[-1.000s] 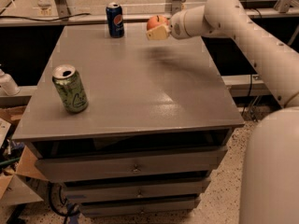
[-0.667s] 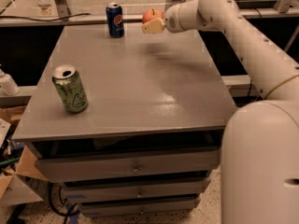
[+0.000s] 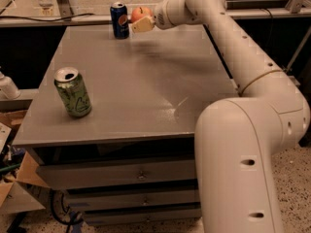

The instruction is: Move apple near pepsi can

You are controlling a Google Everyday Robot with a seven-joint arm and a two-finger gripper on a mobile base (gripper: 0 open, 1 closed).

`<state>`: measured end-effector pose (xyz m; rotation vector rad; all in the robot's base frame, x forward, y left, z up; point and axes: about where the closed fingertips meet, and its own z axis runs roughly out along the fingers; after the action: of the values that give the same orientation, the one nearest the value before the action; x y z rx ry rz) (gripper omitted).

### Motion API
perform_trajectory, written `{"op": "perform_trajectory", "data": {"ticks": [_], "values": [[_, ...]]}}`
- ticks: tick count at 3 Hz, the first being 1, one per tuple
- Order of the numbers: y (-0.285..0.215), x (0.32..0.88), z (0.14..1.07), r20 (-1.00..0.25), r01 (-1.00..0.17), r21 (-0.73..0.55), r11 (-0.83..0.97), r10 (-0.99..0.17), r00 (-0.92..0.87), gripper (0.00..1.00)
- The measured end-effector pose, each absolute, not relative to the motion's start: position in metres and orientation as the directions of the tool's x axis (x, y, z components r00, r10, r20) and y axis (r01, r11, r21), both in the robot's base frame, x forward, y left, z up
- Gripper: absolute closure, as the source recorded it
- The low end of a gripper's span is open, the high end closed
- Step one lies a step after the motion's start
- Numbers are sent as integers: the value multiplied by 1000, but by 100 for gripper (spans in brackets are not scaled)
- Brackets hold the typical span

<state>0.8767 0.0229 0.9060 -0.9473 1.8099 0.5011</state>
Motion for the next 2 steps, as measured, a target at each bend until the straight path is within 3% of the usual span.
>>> {"op": "perform_trajectory", "data": {"ticks": [2], "values": [[61, 891, 874, -868, -816, -99, 569, -451, -209, 100]]}}
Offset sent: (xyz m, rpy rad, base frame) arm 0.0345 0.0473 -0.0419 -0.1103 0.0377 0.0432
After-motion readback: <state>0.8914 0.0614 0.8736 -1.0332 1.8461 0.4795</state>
